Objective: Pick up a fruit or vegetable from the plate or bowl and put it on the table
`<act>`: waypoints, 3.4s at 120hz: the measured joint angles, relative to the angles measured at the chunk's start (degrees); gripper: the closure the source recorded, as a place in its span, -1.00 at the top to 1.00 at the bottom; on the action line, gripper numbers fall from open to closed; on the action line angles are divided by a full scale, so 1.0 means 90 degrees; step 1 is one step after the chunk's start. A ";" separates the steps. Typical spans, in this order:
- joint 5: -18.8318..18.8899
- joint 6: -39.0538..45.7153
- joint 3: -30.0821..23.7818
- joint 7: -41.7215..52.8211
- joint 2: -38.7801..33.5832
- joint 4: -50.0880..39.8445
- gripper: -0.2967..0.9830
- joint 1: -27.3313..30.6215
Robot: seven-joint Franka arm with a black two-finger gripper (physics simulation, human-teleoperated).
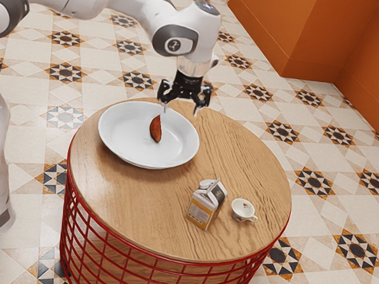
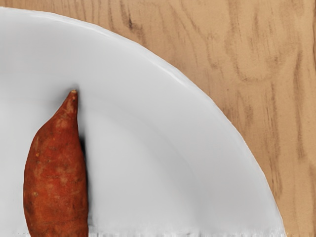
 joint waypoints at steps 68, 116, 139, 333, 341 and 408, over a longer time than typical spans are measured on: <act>-0.0195 -0.1512 0.0063 0.0118 0.0152 -0.0234 0.54 0.0057; -0.0314 -0.1554 0.0104 0.0150 0.0138 -0.0367 0.54 0.0047; -0.0322 -0.1129 0.0203 0.0159 -0.0109 -0.0738 0.54 0.0060; -0.0307 0.0580 0.0236 0.0235 -0.0054 -0.1385 -0.08 0.0144; -0.0290 0.0552 0.0236 0.0227 -0.0053 -0.1384 -0.10 0.0169; -0.0228 0.0507 0.0231 0.0200 -0.0092 -0.1114 -0.29 0.0193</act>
